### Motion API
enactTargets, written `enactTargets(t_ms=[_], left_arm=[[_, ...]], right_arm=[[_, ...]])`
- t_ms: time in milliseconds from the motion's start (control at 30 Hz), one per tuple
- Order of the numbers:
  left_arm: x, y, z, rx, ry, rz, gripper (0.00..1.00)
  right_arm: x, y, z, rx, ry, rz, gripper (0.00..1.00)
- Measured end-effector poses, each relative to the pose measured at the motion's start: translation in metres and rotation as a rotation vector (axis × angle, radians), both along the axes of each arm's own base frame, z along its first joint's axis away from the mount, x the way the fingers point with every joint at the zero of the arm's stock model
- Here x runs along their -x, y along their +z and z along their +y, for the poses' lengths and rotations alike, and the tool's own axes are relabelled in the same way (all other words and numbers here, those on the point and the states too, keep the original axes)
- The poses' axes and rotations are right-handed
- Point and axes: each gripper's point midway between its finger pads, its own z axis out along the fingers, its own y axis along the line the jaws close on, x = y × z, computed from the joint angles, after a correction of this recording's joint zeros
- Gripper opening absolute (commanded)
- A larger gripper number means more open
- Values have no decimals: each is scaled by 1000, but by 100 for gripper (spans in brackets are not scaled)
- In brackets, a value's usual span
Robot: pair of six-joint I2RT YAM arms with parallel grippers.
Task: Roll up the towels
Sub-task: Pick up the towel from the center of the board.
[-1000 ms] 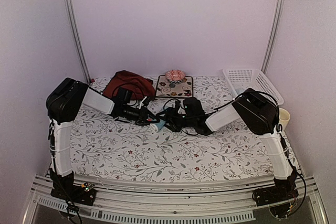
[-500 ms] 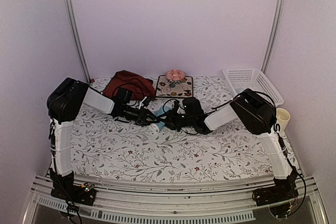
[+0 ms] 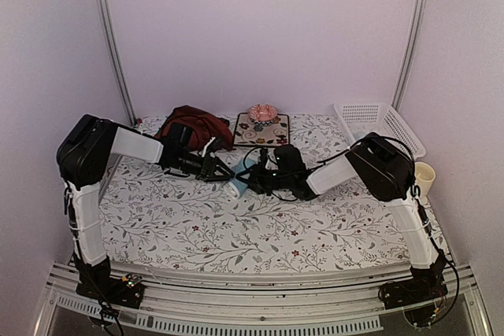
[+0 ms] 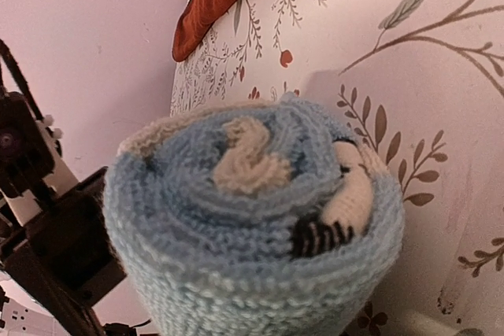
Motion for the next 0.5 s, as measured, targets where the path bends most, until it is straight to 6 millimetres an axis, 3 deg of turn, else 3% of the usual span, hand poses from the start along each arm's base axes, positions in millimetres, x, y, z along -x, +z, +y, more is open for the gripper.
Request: enactTargets(t_ms=[167,300,400,500], left_arm=[[-10,45,15,-10,32,-126,49],[-21,85,32,-8,62,-246,49],[-27,94,43,-21,77,-299,49],[-27,88,49,-49,78,-307,49]], right_arm=[[-4,7,-9,43,14,-26,8],[-15,37,-30,99,37,-84,7],[-23,70,-50,128,50,-147,7],[-27,99,-69,160,62,-207,8]])
